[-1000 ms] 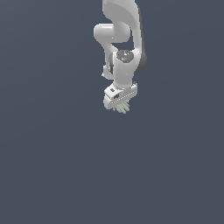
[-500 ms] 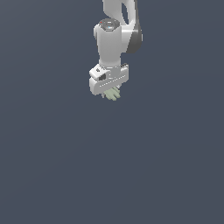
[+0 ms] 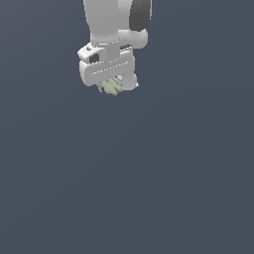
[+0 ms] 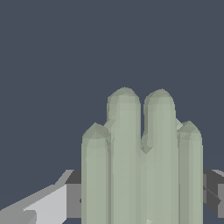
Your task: Pick up the object and move it to a goal position.
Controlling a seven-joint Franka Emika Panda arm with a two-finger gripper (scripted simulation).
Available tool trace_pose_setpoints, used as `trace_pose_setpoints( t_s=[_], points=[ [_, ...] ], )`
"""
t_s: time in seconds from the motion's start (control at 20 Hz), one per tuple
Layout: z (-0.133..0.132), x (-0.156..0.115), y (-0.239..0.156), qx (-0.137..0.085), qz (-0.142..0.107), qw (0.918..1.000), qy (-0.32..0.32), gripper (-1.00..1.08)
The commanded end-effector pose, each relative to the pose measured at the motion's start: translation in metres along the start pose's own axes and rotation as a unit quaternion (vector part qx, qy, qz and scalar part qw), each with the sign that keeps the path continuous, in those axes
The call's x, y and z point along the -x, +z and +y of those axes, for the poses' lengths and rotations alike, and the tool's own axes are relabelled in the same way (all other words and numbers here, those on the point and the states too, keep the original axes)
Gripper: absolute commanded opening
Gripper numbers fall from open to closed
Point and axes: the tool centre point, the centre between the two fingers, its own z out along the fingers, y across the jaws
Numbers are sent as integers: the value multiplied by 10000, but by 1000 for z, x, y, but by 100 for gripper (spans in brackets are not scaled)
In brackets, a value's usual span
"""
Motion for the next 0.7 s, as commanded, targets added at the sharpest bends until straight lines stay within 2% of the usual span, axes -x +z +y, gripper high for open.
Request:
trace_pose_setpoints(
  t_s=[0.0,0.65],
  points=[
    [11,10,-24,-2,-4,10000,0,-100],
    [68,54,-142,12,-19,10000,8,-100]
  ],
)
